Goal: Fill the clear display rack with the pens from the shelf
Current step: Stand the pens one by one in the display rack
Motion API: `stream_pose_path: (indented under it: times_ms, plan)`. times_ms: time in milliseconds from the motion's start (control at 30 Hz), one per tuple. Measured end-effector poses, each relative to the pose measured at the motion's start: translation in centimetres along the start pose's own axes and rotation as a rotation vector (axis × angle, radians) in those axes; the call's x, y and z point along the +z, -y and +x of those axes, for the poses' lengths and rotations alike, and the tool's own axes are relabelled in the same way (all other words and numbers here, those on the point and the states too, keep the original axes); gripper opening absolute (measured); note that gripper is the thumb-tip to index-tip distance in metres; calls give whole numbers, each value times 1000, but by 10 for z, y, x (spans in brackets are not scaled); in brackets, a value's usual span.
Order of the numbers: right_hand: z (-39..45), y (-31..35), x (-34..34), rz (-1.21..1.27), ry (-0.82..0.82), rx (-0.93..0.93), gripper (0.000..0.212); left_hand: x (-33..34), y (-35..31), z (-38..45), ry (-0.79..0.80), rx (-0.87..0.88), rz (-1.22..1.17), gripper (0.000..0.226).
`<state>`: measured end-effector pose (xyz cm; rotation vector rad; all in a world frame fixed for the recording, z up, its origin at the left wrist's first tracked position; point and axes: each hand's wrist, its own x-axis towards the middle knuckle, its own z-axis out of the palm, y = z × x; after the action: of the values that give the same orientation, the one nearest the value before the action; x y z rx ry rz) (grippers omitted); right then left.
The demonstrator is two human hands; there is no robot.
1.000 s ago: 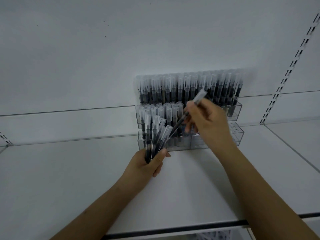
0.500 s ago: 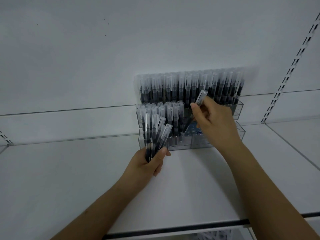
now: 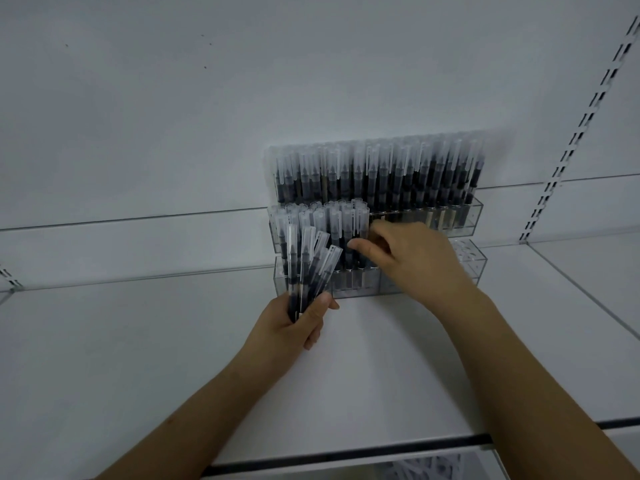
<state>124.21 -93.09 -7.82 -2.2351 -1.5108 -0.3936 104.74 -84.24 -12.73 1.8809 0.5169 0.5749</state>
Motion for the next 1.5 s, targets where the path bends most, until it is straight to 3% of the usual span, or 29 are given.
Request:
stream_pose_path:
  times_ms: [167, 233, 300, 367, 500, 567, 700, 767, 833, 1000, 1267, 1367, 1500]
  plan:
    - [-4, 5, -8, 280, -250, 71, 59, -1, 0, 0, 9, 5, 14, 31]
    - [-5, 11, -9, 500, -184, 4, 57, 0, 0, -1, 8, 8, 26, 31]
    - [-6, 22, -8, 679, -3, -38, 48, 0, -1, 0, -1, 13, 27, 33]
    - [-6, 30, -4, 713, 138, -51, 35, 0, -1, 1, -12, 10, 22, 36]
    - [-5, 29, -5, 787, 160, 20, 27, 1, 1, 2, -13, 24, 14, 34]
    - [-4, 23, -13, 892, 42, 110, 25, 0, 1, 2, -7, 16, 1, 34]
    - [-3, 4, -28, 1221, -423, 274, 28, 0, 1, 1, -4, 14, -24, 35]
    - [-3, -2, -29, 1140, -603, 308, 28, 1, 1, 1, -8, 14, -30, 35]
    - [-3, -5, -26, 959, -662, 319, 26, 1, 1, 2, -6, 9, -30, 35]
    - [-1, -3, -13, 631, -535, 199, 22, 1, 0, 1, 2, 4, -34, 37]
    - [10, -6, 3, 197, -304, 84, 49, 2, -1, 1, -7, 2, -26, 38]
    - [17, 0, 11, 9, -291, 76, 44, 3, 0, 1, -10, 3, -19, 38]
    - [20, 2, 14, -28, -319, 70, 41, 4, 1, 0, -12, 14, -12, 38]
